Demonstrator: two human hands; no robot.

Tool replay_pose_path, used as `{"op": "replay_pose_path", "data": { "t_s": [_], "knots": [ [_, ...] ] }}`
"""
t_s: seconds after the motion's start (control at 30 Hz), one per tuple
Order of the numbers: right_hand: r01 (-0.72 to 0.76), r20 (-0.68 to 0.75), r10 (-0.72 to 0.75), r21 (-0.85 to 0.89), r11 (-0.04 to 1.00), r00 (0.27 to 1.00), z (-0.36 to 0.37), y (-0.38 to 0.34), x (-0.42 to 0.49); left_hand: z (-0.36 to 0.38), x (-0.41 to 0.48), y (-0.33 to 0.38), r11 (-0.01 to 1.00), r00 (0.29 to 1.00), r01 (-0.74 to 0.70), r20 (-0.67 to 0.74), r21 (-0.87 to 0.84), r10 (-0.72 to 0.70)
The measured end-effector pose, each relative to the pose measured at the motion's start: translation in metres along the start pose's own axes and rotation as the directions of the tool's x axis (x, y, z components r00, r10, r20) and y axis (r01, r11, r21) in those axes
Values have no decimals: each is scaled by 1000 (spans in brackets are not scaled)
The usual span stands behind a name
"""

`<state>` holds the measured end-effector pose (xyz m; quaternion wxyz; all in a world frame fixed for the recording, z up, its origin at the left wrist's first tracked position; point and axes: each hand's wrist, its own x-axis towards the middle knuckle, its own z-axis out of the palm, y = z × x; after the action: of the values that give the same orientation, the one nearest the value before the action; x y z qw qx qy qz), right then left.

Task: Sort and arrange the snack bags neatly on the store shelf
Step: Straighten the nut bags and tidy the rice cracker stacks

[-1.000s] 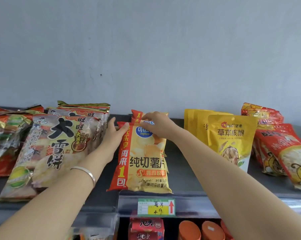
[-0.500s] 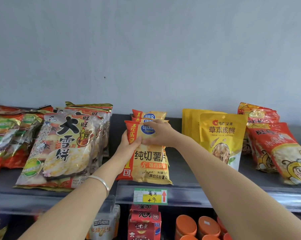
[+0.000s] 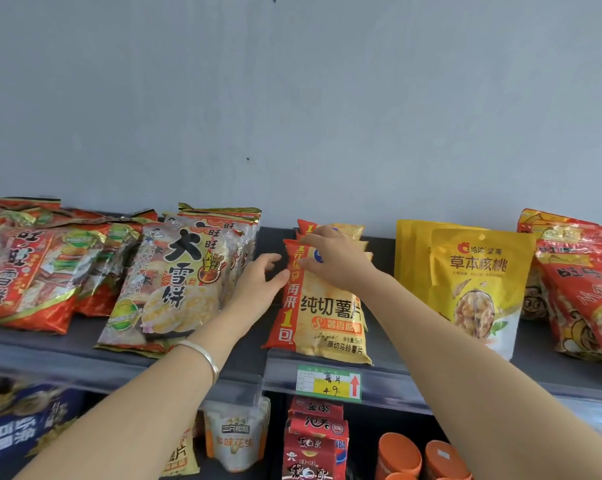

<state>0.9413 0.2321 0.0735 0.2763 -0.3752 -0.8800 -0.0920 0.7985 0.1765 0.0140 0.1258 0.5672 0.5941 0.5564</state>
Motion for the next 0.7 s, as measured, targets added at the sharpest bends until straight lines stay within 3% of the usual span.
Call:
{"op": "replay_pose_path", "data": {
  "t_s": [0.1,0.27,0.43,0.7],
  "knots": [
    [67,10,-67,23,997,998,9,-17,8,-25,-7,-6,989,996,-59,-59,137,68],
    [137,38,-139,61,989,990,25,-43,23,-66,-7,-18,982,988,-52,-133,183,77],
    [137,62,-144,102,985,988,43,-71,47,-100,7,-39,971,983,-25,-170,240,67],
    [101,37,-106,117,988,994,70,-123,104,-163,57,-83,961,978,-114,-143,253,154]
  ]
}}
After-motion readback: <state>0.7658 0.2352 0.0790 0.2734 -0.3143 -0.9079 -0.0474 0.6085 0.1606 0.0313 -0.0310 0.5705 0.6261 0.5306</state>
